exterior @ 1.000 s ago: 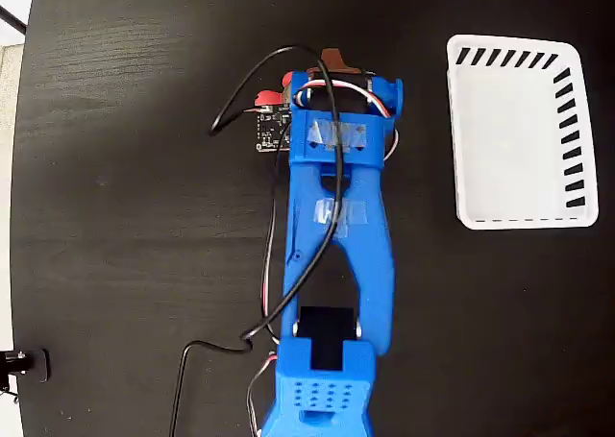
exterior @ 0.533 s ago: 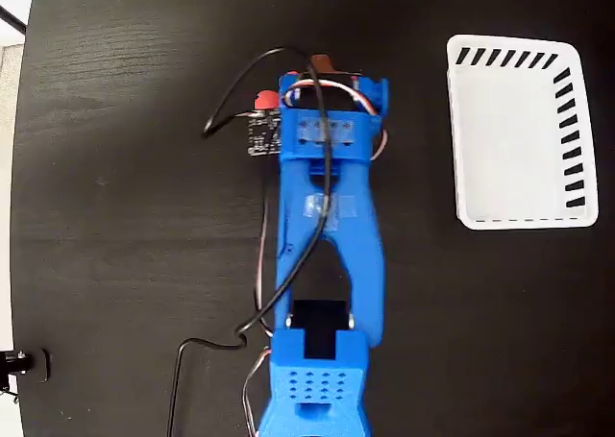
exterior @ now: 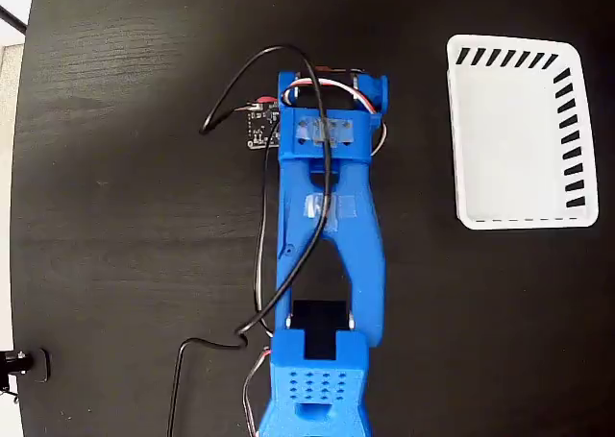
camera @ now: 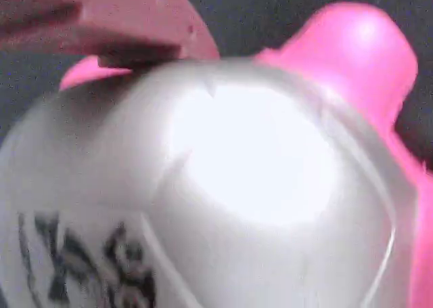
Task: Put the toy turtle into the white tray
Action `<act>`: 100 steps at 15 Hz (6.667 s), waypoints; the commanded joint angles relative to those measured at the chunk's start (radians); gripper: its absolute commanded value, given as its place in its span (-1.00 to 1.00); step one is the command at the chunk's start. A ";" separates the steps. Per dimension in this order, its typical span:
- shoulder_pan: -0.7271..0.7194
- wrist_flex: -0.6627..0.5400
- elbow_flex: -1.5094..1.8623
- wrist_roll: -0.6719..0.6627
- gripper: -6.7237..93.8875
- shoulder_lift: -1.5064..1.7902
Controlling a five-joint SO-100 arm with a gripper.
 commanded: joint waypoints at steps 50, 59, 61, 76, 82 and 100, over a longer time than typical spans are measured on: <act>0.606 0.221 -0.551 -0.112 -0.78 -0.020; 0.607 0.199 -0.548 -0.112 0.37 -0.037; 0.607 0.201 -0.548 -0.112 0.47 -0.037; 0.376 0.006 -0.150 0.179 -0.87 0.489; -0.035 -0.169 0.456 0.270 -0.87 1.029; -0.146 -0.218 1.937 0.173 -0.87 2.352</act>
